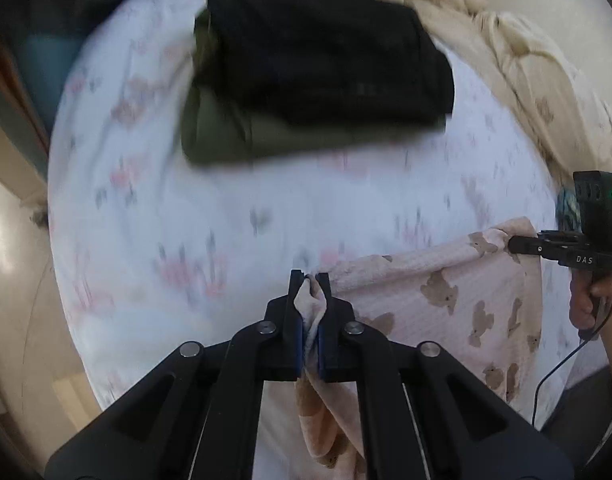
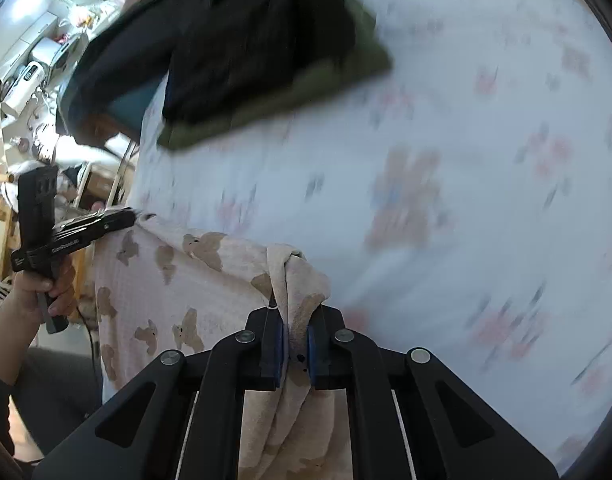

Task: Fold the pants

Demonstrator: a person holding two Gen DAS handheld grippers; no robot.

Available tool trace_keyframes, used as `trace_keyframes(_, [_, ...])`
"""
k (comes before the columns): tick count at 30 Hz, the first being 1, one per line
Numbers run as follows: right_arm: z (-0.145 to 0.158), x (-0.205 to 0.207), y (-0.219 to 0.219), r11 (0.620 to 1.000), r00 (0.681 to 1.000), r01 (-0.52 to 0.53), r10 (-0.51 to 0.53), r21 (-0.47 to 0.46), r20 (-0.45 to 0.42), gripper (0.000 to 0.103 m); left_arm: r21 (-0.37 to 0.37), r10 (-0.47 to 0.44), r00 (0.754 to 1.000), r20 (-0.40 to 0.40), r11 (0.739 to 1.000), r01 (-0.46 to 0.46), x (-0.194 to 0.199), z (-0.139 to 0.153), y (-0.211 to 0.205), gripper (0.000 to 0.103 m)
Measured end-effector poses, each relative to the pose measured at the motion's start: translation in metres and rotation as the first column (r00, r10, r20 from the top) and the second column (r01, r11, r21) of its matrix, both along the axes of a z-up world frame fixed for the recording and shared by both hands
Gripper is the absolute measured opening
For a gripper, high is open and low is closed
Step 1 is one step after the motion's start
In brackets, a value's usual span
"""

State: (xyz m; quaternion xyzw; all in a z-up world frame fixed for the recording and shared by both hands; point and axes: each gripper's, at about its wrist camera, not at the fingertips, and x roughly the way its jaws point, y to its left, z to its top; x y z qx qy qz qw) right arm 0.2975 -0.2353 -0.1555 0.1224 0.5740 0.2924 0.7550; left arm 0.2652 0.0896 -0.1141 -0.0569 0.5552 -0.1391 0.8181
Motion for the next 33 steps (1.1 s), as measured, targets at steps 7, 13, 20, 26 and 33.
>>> trace_keyframes(7, [0.018, 0.027, 0.004, 0.997, 0.995, 0.012, -0.004, -0.077, 0.097, 0.008, 0.092, -0.019, 0.996, 0.091, 0.996, 0.011, 0.028, 0.006, -0.022, 0.003])
trace_keyframes(13, [0.037, 0.009, -0.003, 0.994, 0.963, -0.036, 0.062, -0.103, 0.261, 0.008, 0.165, -0.121, 0.979, 0.166, 0.982, 0.093, 0.015, 0.017, -0.034, 0.003])
trace_keyframes(20, [0.059, -0.035, -0.006, 0.986, 0.9, -0.077, 0.132, -0.145, 0.415, 0.008, 0.171, -0.209, 0.945, 0.25, 0.971, 0.169, -0.023, 0.045, -0.034, 0.005])
trace_keyframes(26, [0.046, -0.024, -0.016, 0.994, 0.945, 0.029, 0.007, -0.106, 0.327, 0.009, 0.165, -0.121, 0.967, 0.223, 0.983, 0.085, -0.01, 0.04, -0.036, 0.007])
trace_keyframes(33, [0.019, 0.016, 0.002, 0.978, 0.966, 0.096, -0.046, -0.187, 0.256, 0.017, 0.203, -0.012, 0.988, 0.154, 0.979, -0.02, 0.029, 0.009, -0.04, 0.009])
